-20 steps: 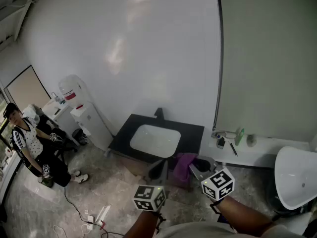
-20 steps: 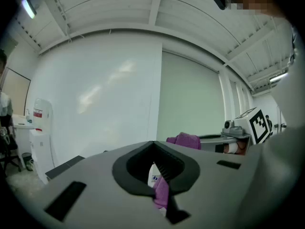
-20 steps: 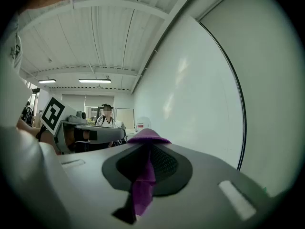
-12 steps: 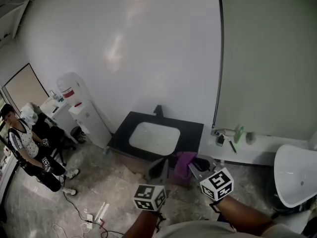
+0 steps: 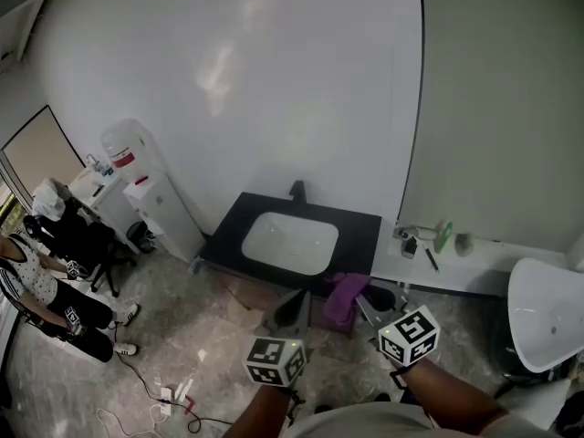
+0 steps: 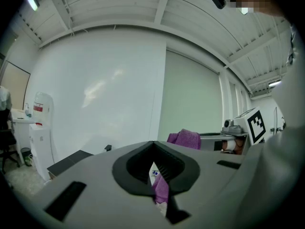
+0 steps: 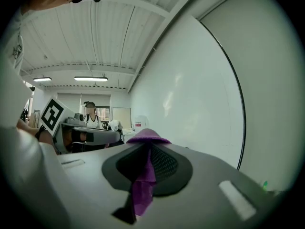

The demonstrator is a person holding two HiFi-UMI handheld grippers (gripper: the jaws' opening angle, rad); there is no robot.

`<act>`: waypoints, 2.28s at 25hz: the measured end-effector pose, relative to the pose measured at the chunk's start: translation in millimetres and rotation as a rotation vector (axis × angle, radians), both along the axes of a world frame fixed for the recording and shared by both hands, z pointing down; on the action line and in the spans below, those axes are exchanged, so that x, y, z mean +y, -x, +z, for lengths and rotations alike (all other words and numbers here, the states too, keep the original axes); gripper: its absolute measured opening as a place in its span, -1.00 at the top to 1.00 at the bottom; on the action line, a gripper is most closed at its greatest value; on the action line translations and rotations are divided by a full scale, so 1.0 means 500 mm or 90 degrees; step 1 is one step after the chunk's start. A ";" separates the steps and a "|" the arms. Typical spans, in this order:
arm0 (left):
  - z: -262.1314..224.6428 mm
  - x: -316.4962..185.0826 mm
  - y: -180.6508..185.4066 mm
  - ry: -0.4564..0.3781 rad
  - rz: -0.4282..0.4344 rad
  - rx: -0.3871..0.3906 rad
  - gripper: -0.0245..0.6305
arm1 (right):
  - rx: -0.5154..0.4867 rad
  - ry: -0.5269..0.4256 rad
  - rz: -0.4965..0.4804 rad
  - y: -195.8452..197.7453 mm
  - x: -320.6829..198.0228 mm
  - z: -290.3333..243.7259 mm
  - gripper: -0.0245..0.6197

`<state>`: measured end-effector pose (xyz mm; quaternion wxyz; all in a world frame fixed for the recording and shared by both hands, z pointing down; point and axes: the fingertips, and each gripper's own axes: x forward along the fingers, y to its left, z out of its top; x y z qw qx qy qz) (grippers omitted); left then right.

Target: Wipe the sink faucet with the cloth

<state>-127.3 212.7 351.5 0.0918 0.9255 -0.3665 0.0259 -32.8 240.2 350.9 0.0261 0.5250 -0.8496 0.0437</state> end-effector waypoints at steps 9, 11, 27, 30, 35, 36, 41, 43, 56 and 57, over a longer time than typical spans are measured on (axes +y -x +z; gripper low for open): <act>0.047 -0.078 0.031 0.026 -0.008 -0.002 0.91 | -0.015 0.030 0.019 -0.012 -0.075 0.033 0.84; 0.067 -0.133 0.011 0.030 -0.014 -0.008 0.91 | -0.016 0.029 0.010 -0.027 -0.129 0.045 0.84; 0.207 -0.681 -0.238 0.110 -0.123 -0.016 0.91 | -0.035 0.132 -0.174 -0.198 -0.763 0.215 0.84; 0.247 -0.749 -0.216 0.124 -0.142 -0.015 0.91 | -0.032 0.161 -0.167 -0.203 -0.859 0.278 0.84; 0.312 -0.831 -0.180 0.162 -0.154 0.003 0.91 | 0.031 0.195 -0.171 -0.173 -1.028 0.403 0.84; 0.319 -0.847 -0.176 0.168 -0.154 0.006 0.91 | 0.043 0.194 -0.168 -0.168 -1.074 0.417 0.84; 0.344 -0.910 -0.148 0.189 -0.150 0.007 0.91 | 0.119 0.164 -0.140 -0.122 -1.324 0.449 0.84; 0.353 -0.934 -0.135 0.195 -0.151 0.006 0.91 | 0.155 0.180 -0.129 -0.104 -1.394 0.488 0.84; 0.391 -1.018 -0.082 0.206 -0.149 0.020 0.91 | 0.100 0.172 -0.174 -0.035 -1.294 0.549 0.84; 0.388 -1.015 -0.081 0.206 -0.148 0.019 0.91 | 0.101 0.163 -0.143 -0.059 -1.333 0.532 0.84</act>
